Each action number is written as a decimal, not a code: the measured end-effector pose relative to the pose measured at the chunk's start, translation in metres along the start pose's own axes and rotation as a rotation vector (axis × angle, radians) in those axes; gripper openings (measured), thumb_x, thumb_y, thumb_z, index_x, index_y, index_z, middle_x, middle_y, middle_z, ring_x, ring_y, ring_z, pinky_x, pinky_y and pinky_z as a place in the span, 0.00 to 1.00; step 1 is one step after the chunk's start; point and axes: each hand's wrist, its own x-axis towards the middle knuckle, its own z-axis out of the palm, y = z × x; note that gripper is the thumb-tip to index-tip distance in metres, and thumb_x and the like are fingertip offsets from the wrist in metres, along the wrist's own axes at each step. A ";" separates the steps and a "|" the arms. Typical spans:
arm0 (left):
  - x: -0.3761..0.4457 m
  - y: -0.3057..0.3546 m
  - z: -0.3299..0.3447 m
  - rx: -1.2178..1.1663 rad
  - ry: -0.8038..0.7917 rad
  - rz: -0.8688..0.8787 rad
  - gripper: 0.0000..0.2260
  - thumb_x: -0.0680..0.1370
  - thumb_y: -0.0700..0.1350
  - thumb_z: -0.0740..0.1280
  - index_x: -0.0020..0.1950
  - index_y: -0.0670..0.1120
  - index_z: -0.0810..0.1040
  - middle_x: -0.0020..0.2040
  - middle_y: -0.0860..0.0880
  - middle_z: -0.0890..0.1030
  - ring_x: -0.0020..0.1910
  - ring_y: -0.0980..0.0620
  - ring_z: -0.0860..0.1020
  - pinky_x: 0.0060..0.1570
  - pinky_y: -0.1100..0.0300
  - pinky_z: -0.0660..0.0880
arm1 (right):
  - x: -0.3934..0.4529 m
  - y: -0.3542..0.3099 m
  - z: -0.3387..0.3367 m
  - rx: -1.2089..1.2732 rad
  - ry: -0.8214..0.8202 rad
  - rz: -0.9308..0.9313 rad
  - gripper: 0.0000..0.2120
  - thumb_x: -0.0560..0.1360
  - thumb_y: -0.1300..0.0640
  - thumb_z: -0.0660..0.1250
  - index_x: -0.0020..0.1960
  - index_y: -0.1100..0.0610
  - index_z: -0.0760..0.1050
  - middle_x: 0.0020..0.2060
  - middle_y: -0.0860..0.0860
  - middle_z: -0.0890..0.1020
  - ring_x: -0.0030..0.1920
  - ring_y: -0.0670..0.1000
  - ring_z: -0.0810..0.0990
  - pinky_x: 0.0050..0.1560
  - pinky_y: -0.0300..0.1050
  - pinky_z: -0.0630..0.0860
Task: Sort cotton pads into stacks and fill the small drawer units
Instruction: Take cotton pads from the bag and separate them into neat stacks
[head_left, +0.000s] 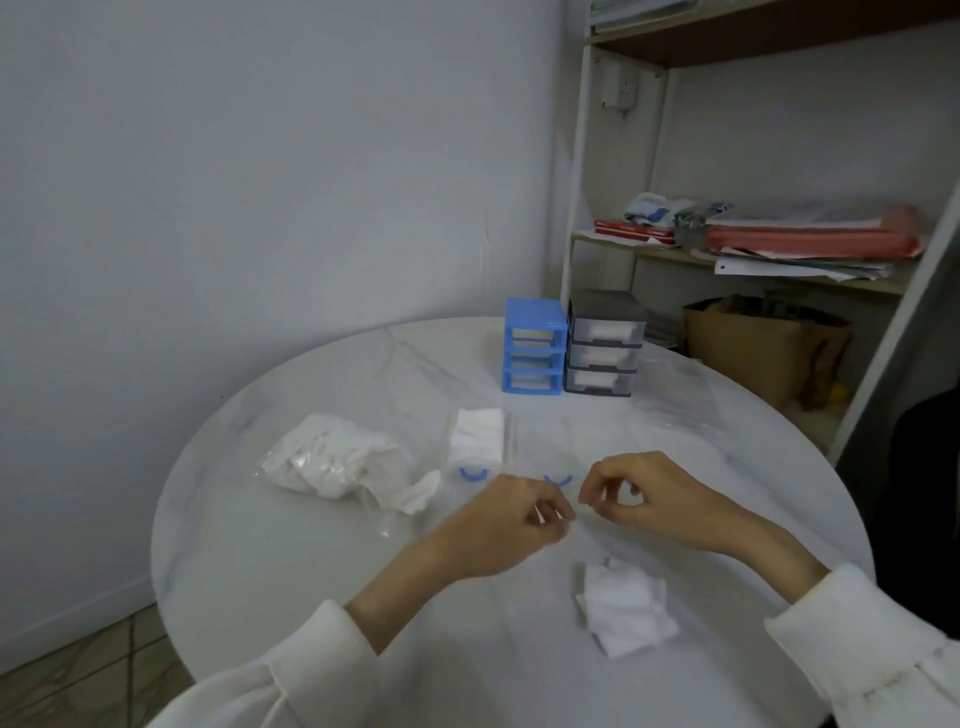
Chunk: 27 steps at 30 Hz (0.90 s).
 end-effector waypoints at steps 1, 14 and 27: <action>-0.003 0.003 0.007 -0.014 -0.034 -0.002 0.08 0.77 0.43 0.66 0.54 0.44 0.81 0.43 0.51 0.79 0.41 0.56 0.76 0.41 0.72 0.70 | -0.008 0.000 0.000 0.023 -0.020 0.021 0.08 0.74 0.62 0.66 0.46 0.51 0.80 0.41 0.42 0.81 0.40 0.38 0.75 0.42 0.28 0.68; -0.015 0.026 0.031 0.078 -0.123 0.007 0.15 0.68 0.50 0.76 0.51 0.46 0.80 0.35 0.59 0.72 0.34 0.62 0.72 0.35 0.72 0.67 | -0.062 -0.006 0.010 0.053 -0.126 0.178 0.15 0.68 0.51 0.75 0.53 0.49 0.78 0.44 0.44 0.80 0.43 0.41 0.76 0.44 0.29 0.70; 0.001 0.017 0.026 -0.391 0.066 -0.098 0.09 0.72 0.36 0.72 0.40 0.46 0.74 0.35 0.49 0.76 0.33 0.56 0.75 0.35 0.71 0.72 | -0.054 -0.004 0.015 0.328 0.183 0.209 0.06 0.74 0.60 0.69 0.48 0.57 0.73 0.37 0.54 0.81 0.35 0.47 0.77 0.38 0.40 0.75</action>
